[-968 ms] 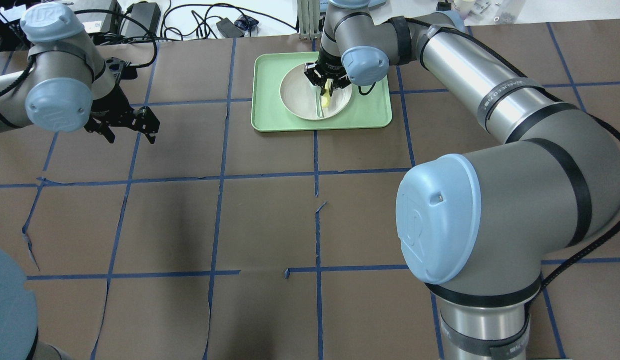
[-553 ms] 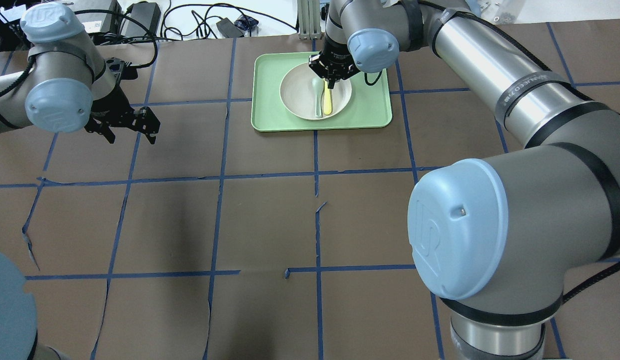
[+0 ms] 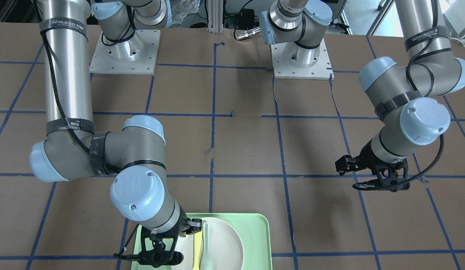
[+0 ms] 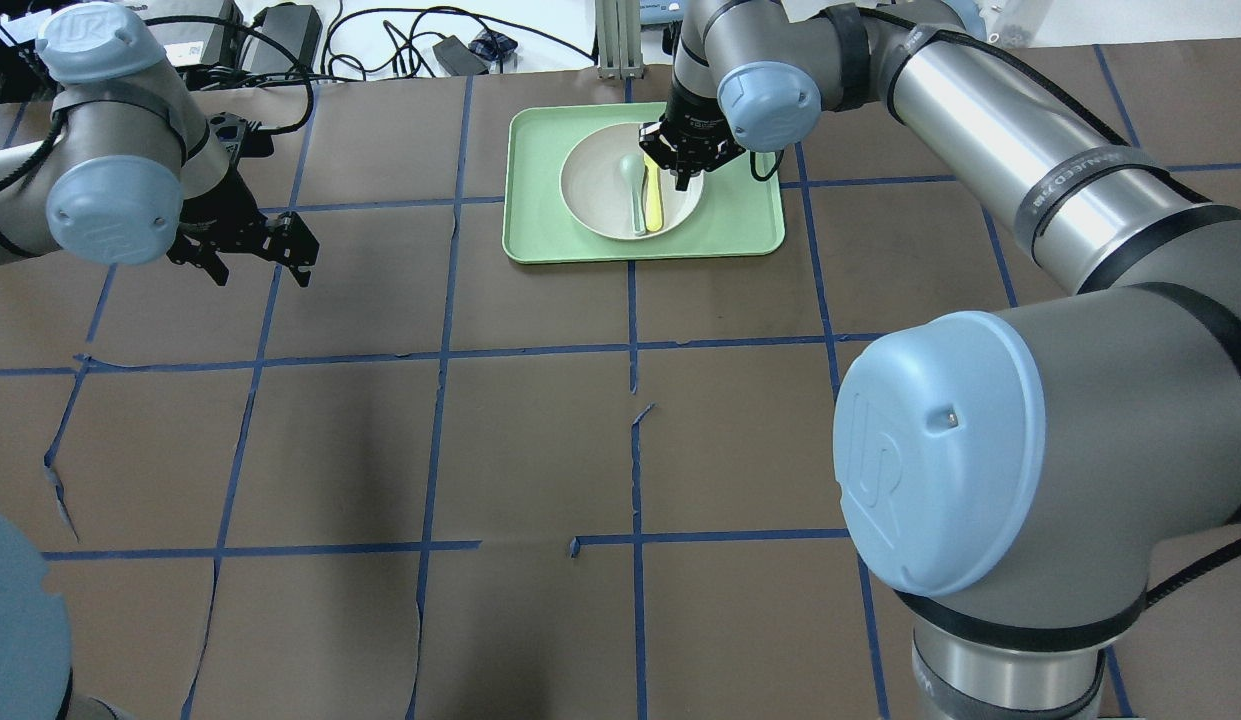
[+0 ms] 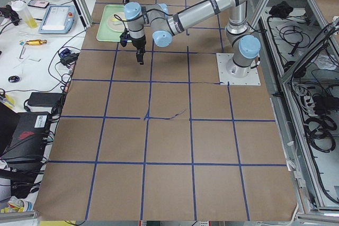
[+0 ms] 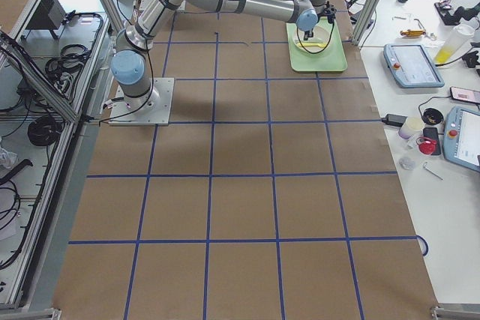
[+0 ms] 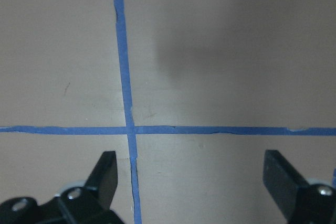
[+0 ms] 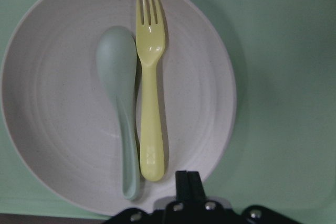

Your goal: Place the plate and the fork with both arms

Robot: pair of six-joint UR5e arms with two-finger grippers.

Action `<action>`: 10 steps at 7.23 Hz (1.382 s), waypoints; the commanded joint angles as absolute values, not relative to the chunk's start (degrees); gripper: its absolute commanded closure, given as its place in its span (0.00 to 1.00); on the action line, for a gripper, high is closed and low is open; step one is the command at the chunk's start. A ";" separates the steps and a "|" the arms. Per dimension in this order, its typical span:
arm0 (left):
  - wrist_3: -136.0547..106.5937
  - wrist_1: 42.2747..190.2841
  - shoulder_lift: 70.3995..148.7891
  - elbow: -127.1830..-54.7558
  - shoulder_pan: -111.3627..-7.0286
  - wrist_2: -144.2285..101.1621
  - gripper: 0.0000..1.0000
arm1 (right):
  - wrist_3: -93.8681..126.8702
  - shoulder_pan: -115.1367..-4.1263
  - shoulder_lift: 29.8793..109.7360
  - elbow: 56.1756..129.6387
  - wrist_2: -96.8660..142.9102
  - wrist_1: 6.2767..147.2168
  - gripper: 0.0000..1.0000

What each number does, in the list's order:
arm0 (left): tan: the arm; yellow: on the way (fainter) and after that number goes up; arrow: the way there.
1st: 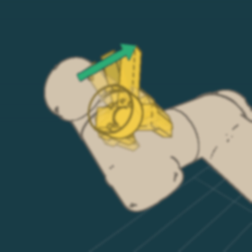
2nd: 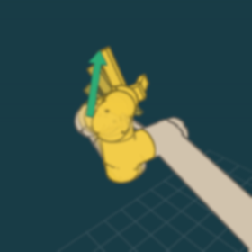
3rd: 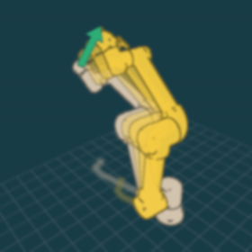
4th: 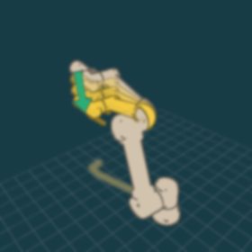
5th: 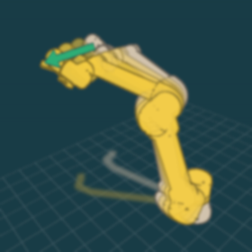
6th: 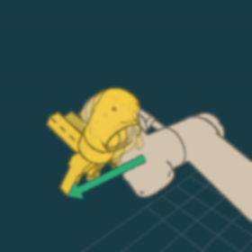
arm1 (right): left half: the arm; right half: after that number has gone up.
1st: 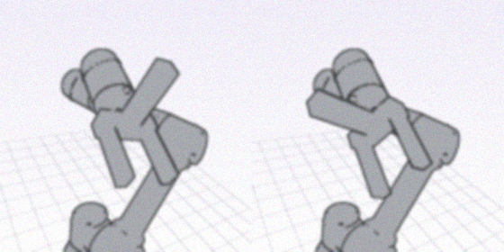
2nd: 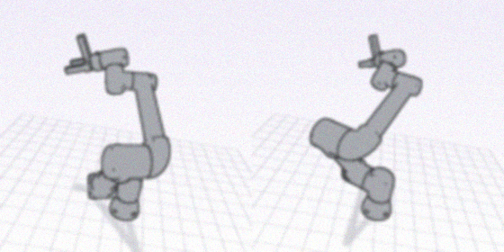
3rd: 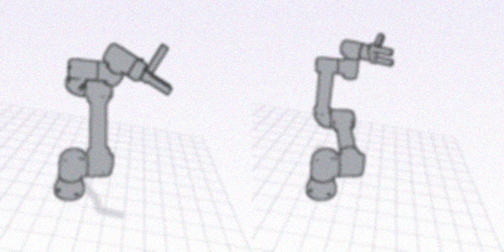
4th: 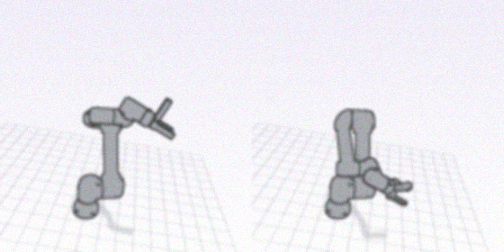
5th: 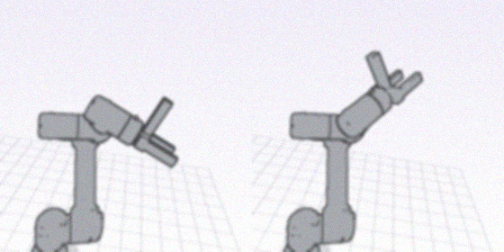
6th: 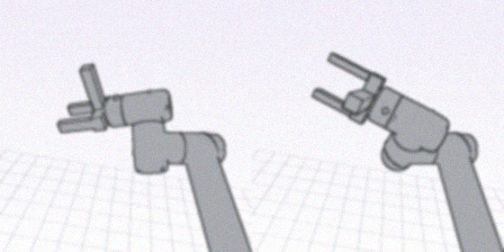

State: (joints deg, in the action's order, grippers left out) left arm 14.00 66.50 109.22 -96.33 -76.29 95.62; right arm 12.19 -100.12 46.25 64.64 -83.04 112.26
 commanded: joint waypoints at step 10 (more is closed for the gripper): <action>13.97 66.97 109.16 -96.50 -76.29 95.54 0.00 | 15.99 -100.98 39.47 58.54 -81.65 115.84 0.55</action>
State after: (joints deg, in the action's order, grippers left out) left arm 13.98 66.94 109.16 -96.50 -76.29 95.61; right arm 14.85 -100.67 39.77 58.67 -81.67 115.69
